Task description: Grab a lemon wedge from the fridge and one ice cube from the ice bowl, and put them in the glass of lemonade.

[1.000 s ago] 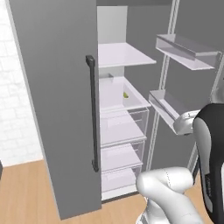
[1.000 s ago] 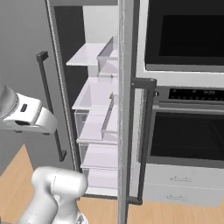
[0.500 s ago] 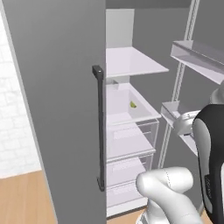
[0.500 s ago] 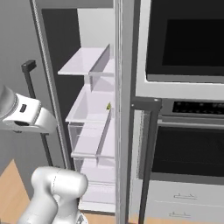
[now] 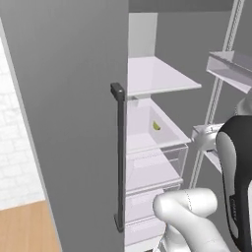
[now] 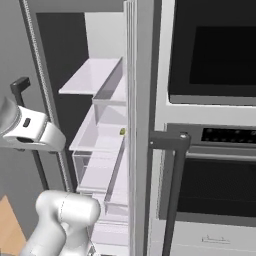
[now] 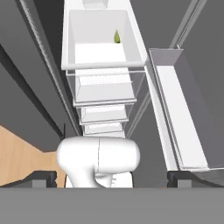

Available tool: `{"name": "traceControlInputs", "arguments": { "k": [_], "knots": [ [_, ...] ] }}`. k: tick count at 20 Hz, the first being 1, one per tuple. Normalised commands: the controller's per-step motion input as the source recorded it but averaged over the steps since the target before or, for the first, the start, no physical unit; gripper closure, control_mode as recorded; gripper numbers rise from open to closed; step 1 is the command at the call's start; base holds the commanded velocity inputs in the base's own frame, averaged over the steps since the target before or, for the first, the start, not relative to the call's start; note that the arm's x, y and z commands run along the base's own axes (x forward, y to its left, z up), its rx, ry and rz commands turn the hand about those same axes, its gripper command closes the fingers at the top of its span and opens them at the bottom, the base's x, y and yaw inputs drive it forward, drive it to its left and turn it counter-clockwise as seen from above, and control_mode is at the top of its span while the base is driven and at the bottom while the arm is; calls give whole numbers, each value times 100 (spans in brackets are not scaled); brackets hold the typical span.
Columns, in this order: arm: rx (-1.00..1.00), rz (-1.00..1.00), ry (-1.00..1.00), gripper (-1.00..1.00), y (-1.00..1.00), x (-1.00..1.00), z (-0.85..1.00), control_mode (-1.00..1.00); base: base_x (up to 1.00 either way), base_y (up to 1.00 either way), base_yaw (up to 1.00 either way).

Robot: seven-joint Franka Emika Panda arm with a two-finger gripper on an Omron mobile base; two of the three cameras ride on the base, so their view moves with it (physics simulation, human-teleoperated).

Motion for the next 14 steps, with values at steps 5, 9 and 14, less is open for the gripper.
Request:
{"name": "traceControlInputs", "arguments": {
  "k": [5, 9, 14],
  "knots": [
    [0, 0, 0, -100, 0, 0, 0, 100, 46, 3, 0],
    [0, 0, 0, -100, 0, 0, 0, 100, 61, 12, 0],
    [0, 0, 0, -100, 0, 0, 0, 100, 33, 2, 0]
  ]
}}
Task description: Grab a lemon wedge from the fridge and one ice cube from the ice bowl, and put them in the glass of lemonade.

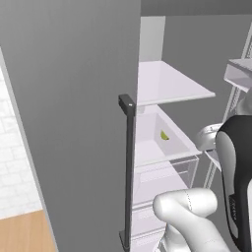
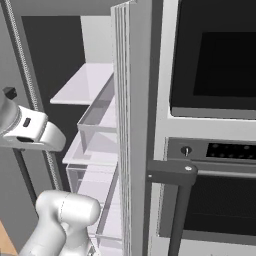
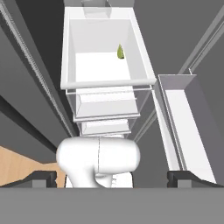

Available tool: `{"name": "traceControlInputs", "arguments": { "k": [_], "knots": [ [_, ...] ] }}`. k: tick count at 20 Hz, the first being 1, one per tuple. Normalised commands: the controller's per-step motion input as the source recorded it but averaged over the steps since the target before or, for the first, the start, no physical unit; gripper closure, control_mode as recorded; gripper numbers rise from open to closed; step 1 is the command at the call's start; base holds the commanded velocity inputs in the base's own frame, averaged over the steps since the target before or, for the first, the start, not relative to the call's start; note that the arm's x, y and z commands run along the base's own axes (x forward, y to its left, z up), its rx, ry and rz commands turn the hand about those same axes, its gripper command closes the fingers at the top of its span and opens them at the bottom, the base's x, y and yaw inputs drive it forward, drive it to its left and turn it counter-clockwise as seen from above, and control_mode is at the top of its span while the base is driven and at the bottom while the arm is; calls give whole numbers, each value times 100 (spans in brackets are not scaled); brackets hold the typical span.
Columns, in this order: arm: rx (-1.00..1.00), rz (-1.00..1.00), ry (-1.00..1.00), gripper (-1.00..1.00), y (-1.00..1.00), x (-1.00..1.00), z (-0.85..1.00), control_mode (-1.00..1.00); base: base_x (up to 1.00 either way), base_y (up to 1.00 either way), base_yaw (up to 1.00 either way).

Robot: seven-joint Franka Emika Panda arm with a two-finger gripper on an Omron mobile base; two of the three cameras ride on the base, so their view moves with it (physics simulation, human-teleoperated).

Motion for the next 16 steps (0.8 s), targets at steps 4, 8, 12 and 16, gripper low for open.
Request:
{"name": "traceControlInputs", "arguments": {
  "k": [4, 8, 12, 16],
  "knots": [
    [0, 0, 0, -100, 0, 0, 0, 100, -5, -2, 1],
    [0, 3, 0, -100, 0, 8, -11, -100, 0, 0, 1],
    [0, 9, 0, -100, 0, 54, -26, -100, 0, 0, 0],
    [0, 7, 0, -100, 0, 73, -50, -100, 0, 0, 0]
  ]
}}
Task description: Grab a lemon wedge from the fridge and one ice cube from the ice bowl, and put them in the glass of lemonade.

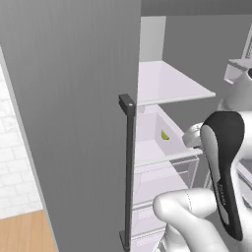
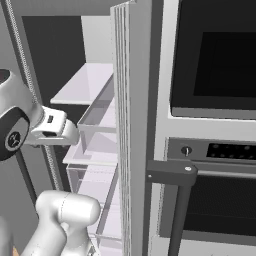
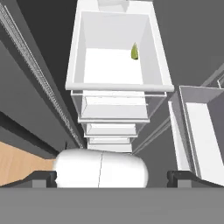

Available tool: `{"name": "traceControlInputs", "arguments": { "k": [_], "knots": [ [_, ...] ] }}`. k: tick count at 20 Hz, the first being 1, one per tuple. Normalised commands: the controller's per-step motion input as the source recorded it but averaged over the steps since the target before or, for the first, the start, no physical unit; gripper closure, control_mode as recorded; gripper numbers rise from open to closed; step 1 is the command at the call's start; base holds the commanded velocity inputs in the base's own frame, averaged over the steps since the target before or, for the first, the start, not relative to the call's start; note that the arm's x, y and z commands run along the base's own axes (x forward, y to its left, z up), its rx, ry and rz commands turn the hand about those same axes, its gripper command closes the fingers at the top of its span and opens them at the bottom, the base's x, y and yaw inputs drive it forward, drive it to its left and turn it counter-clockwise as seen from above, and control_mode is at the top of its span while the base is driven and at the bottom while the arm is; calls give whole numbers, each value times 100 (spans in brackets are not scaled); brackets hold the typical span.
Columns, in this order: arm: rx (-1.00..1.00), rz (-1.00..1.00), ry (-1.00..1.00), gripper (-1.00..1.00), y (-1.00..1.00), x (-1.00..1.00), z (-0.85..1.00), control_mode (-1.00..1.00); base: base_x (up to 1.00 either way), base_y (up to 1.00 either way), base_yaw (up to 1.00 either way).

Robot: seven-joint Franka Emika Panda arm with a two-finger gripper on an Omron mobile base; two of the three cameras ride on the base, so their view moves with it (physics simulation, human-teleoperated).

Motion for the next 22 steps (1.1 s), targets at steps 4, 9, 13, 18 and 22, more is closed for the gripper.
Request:
{"name": "traceControlInputs", "arguments": {
  "k": [4, 9, 13, 18, 22],
  "knots": [
    [-1, 3, 0, -100, 0, 54, -58, -100, 0, 0, 0],
    [-2, 0, -2, -100, -5, 66, -81, -100, 0, 0, 0],
    [-3, 0, -3, -100, -21, 83, -60, -100, 0, 0, 0],
    [0, 0, 0, -100, -10, 59, -1, -100, 0, 0, 0],
    [0, 0, 8, -100, 0, 88, 5, -100, 0, 0, 0]
  ]
}}
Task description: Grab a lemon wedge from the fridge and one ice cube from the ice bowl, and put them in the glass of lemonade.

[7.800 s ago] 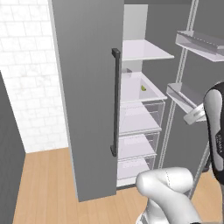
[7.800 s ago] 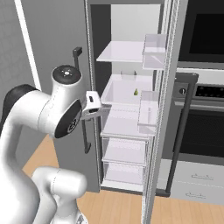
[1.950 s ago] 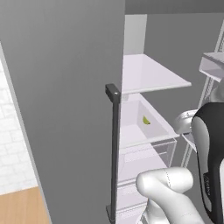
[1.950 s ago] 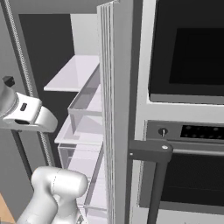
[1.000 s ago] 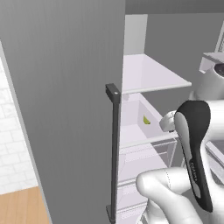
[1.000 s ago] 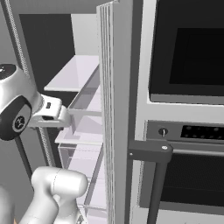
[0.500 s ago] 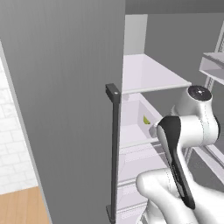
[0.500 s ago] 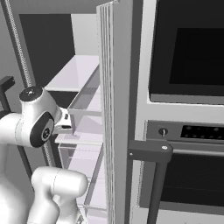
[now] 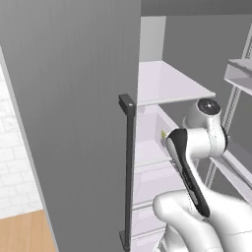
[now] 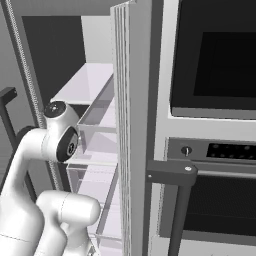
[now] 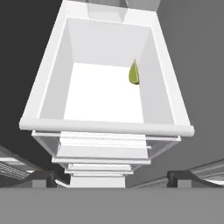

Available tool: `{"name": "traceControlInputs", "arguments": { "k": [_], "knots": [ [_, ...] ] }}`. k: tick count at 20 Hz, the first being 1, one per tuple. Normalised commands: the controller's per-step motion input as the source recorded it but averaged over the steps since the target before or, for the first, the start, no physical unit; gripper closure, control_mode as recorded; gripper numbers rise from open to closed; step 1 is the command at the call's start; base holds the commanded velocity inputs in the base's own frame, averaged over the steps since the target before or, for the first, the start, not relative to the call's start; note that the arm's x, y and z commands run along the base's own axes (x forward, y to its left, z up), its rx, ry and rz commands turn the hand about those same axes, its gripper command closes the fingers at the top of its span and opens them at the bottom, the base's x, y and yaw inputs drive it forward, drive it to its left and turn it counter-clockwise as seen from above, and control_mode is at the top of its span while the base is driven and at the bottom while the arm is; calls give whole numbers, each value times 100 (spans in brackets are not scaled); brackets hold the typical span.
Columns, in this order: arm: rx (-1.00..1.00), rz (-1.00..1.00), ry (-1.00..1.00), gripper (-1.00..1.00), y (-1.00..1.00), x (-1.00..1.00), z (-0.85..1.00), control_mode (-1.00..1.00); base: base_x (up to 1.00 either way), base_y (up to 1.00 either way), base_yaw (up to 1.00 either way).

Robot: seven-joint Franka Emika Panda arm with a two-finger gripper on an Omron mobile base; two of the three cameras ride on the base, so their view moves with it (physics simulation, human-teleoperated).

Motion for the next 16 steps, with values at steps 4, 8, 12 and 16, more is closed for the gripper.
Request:
{"name": "traceControlInputs", "arguments": {
  "k": [4, 8, 12, 16],
  "knots": [
    [0, 0, 9, -100, 0, 87, -12, -100, 0, 0, 0],
    [0, 0, 0, -100, -1, 50, -52, -100, 0, 0, 0],
    [0, 0, 0, -100, -2, 61, -67, -100, 0, 0, 0],
    [0, 0, 0, -100, -20, 48, -59, -100, 0, 0, 0]
  ]
}}
